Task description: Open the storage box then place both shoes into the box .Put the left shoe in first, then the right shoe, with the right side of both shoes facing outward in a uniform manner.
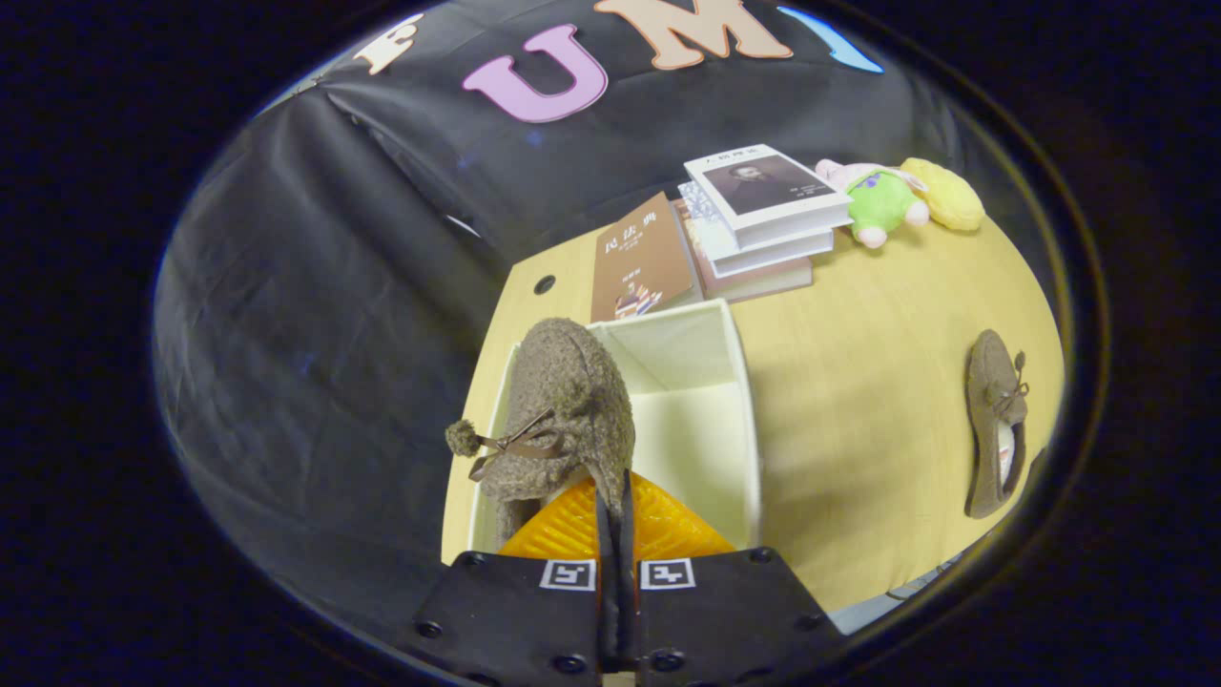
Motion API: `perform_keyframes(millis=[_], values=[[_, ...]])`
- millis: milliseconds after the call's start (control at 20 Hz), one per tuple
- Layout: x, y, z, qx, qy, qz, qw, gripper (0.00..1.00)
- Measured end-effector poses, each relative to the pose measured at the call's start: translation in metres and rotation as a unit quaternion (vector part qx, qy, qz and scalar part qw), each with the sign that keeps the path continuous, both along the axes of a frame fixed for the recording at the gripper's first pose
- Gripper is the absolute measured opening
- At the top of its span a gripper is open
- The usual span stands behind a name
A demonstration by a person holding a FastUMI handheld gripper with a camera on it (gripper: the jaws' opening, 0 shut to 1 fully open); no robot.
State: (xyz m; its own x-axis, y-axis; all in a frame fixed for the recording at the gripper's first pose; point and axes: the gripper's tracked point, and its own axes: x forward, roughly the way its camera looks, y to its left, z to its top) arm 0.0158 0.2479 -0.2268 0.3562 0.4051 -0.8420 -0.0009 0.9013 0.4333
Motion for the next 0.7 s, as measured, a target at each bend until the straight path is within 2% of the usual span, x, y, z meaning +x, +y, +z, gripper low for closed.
perform_keyframes(millis=[300, 700], values=[[-0.011, 0.025, -0.04, -0.027, 0.046, -0.001, 0.999, 0.03], [-0.018, 0.041, -0.078, -0.077, 0.065, 0.026, 0.995, 0.04]])
